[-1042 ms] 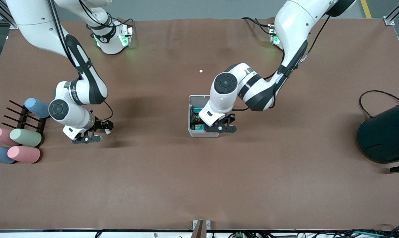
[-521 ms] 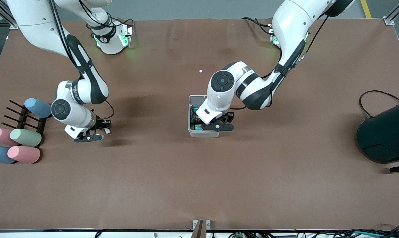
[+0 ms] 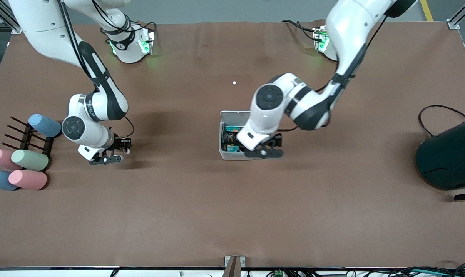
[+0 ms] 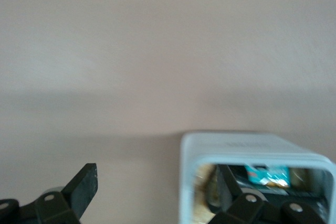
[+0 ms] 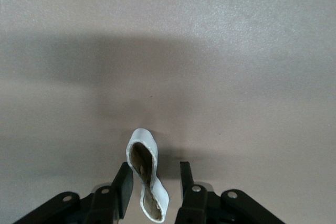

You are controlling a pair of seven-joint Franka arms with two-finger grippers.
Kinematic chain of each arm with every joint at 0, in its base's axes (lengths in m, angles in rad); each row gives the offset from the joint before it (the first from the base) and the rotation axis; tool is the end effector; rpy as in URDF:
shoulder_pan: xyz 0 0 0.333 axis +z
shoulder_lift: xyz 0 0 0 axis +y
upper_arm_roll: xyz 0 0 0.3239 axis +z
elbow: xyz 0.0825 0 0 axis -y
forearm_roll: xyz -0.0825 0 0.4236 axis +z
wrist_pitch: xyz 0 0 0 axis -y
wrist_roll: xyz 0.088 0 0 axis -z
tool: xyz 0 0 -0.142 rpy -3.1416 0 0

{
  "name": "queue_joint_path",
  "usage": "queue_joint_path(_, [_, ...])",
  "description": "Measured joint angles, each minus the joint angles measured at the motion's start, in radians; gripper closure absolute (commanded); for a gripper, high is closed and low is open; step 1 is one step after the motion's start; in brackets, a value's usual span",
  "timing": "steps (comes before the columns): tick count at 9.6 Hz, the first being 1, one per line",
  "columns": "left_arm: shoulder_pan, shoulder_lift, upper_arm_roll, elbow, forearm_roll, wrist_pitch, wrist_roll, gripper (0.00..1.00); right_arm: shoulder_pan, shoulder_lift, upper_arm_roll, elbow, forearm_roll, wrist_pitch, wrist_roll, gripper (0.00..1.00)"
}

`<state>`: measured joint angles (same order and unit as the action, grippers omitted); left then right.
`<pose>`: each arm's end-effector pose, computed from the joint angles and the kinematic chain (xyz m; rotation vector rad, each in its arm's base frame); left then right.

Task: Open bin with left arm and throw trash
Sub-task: 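Carry the white stick over the bin while the left gripper returns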

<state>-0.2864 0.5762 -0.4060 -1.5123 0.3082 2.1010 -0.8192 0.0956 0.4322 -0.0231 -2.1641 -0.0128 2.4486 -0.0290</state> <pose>0.6140 -0.4267 0.3078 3.1342 0.0695 0.1326 0.5656 0.0399 0.1198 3.1077 0.1763 -0.2295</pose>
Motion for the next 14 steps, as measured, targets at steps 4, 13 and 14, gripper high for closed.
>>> queue_joint_path(4, [0.240, -0.184, -0.005, 0.074, -0.184, -0.259, 0.093, 0.00, 0.005, 0.000, 0.004, 0.000, -0.001, -0.043, 0.004, 0.97])
queue_joint_path(13, [0.200, -0.590, 0.420, -0.025, -0.271, -0.570, 0.712, 0.00, 0.315, -0.009, 0.122, 0.622, 0.191, -0.487, 0.897, 0.97])
queue_joint_path(14, [0.199, -0.588, 0.426, -0.030, -0.271, -0.562, 0.729, 0.00, 0.372, 0.056, 0.121, 0.692, 0.192, -0.455, 1.024, 0.97])
